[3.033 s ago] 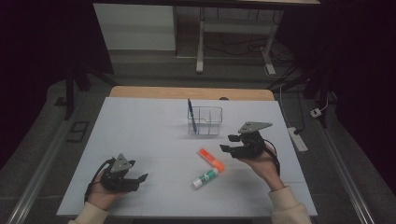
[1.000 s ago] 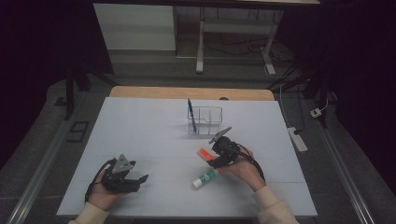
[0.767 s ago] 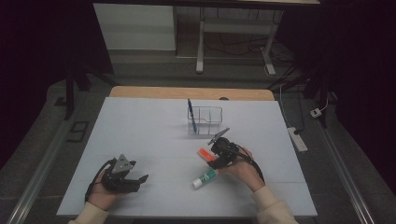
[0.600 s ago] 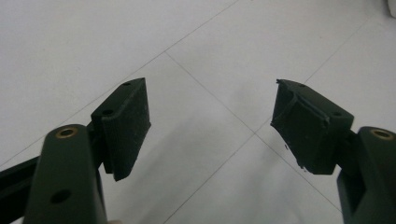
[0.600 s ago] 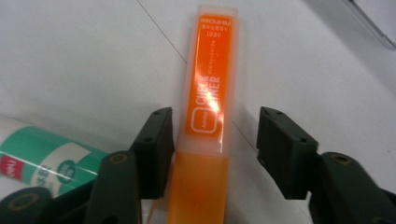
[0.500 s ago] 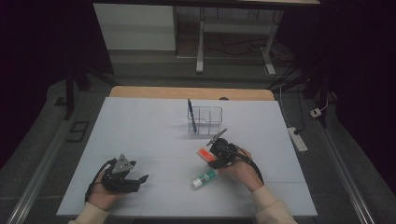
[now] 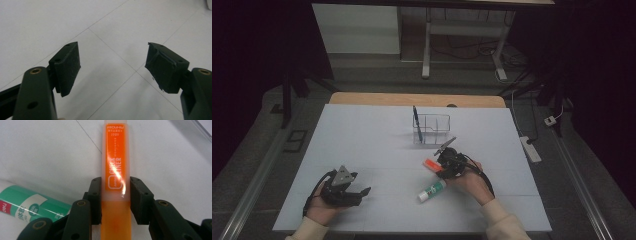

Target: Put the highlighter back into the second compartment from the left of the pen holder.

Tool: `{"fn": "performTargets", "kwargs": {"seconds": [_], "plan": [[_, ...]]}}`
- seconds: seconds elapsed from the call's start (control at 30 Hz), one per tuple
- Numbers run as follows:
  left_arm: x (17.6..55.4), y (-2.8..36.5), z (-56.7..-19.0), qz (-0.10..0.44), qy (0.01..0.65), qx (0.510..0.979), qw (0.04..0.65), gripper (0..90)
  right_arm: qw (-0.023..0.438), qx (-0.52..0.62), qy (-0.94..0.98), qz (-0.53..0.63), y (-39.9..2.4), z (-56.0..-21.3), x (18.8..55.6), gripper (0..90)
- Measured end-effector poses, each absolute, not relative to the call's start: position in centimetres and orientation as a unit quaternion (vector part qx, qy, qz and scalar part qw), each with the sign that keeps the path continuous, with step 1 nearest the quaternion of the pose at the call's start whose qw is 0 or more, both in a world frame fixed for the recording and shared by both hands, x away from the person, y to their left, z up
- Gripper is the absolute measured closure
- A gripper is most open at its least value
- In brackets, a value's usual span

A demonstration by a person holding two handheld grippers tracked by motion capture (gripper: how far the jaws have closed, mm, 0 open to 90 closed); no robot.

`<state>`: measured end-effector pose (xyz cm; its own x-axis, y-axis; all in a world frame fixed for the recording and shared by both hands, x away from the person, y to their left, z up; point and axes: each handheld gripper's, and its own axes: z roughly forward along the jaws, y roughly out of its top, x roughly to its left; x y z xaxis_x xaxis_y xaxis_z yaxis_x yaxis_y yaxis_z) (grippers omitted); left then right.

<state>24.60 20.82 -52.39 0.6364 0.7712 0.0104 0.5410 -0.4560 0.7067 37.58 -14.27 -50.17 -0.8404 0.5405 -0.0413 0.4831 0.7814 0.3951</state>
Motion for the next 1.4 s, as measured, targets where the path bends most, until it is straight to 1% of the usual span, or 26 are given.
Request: {"fn": "performTargets", "kwargs": {"seconds": [0.27, 0.5, 0.7, 1.4], "plan": [[24.6, 20.9, -52.3, 0.169, 0.391, 0.836, 0.346, 27.5, 0.083, 0.277, 0.930, 0.227, -15.0, -49.0, 37.6, 64.6], [24.5, 20.7, -52.3, 0.170, 0.390, 0.837, 0.344, 27.5, 0.091, 0.267, 0.920, 0.273, -15.7, -46.9, 36.8, 64.6], [24.5, 20.6, -52.3, 0.172, 0.389, 0.837, 0.344, 27.5, 0.076, 0.254, 0.916, 0.302, -15.8, -45.6, 36.2, 64.6], [24.4, 20.2, -51.8, 0.178, 0.380, 0.837, 0.351, 27.6, 0.053, 0.223, 0.924, 0.306, -14.8, -45.8, 35.3, 64.5]]}}
